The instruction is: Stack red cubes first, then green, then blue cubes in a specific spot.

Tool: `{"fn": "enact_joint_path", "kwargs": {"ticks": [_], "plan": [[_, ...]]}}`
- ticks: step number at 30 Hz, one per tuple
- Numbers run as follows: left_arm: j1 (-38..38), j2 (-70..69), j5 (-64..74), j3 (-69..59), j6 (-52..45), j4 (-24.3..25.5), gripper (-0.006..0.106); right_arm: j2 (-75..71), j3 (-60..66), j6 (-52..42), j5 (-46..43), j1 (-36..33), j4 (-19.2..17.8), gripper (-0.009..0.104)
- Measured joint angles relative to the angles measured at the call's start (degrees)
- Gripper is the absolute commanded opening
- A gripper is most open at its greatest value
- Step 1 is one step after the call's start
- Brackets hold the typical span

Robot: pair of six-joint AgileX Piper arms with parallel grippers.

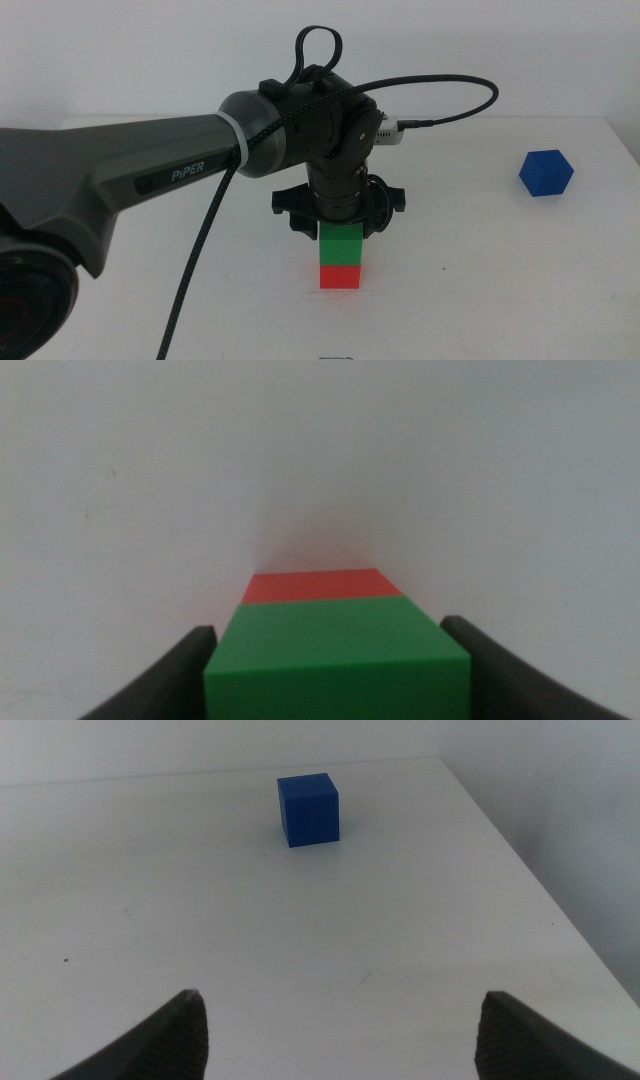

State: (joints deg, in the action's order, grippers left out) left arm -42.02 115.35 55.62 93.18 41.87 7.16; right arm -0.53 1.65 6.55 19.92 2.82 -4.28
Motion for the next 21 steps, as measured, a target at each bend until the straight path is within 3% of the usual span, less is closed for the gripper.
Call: {"fn": "enact_joint_path", "kwargs": {"ticks": [10,21], "plan": [[0.0,0.04,-0.44,0.0,-2.48,0.07,0.092,0.0,0.0,0.0,0.0,0.0,0.0,0.073],[0.0,-10.14,0.16,-0.05,-9.39,2.59,0.093,0.0,0.0,0.0,0.0,0.0,0.0,0.073]]}}
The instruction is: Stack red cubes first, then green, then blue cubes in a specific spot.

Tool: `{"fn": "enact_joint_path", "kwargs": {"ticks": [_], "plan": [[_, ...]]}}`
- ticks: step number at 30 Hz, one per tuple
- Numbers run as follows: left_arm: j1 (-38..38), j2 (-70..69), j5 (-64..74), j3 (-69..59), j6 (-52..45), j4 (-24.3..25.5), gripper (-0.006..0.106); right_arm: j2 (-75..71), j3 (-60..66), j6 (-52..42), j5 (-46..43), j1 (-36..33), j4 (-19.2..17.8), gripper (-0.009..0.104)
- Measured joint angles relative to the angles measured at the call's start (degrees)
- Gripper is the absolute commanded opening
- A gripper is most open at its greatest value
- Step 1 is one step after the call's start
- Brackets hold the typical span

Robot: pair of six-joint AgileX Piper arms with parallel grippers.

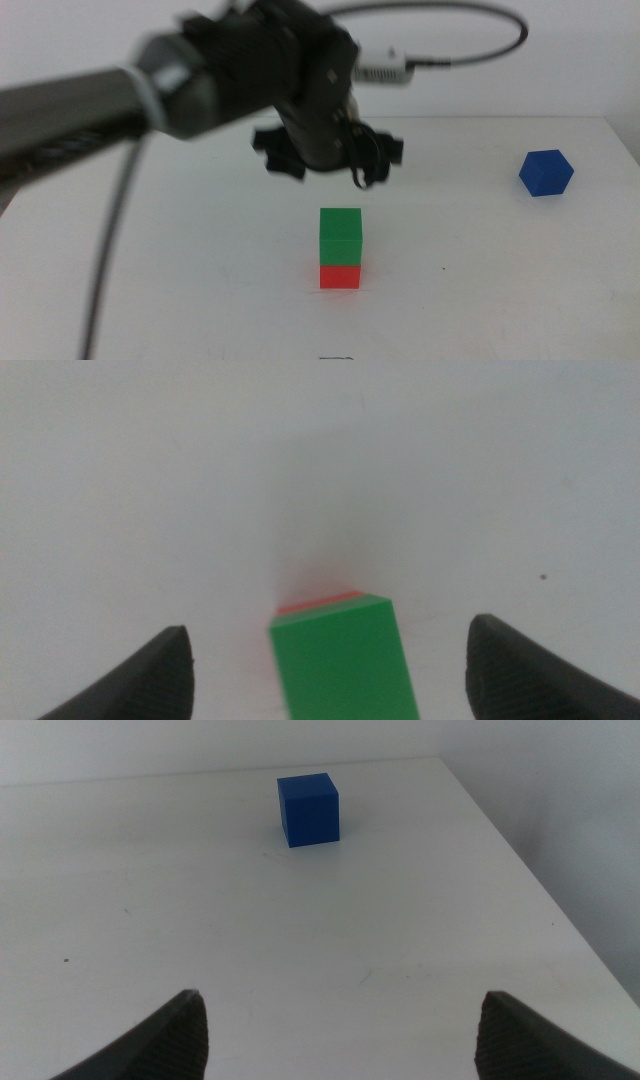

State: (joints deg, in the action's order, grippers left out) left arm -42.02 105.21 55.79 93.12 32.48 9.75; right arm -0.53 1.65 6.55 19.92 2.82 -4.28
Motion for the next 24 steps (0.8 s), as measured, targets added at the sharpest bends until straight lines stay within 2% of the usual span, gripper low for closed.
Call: {"fn": "enact_joint_path", "kwargs": {"ticks": [5,11,16,24], "plan": [[0.0,-8.63,2.09,-0.05,-8.21,3.27,0.093,0.0,0.0,0.0,0.0,0.0,0.0,0.073],[0.67,-19.91,2.95,-5.04,-23.88,1.83,0.093,0.0,0.0,0.0,0.0,0.0,0.0,0.073],[5.72,-32.23,-1.2,-14.58,-33.25,-6.13,0.093,0.0,0.0,0.0,0.0,0.0,0.0,0.073],[17.42,-49.26,-3.16,-27.96,-47.76,-22.31,0.093,0.0,0.0,0.0,0.0,0.0,0.0,0.073]]}}
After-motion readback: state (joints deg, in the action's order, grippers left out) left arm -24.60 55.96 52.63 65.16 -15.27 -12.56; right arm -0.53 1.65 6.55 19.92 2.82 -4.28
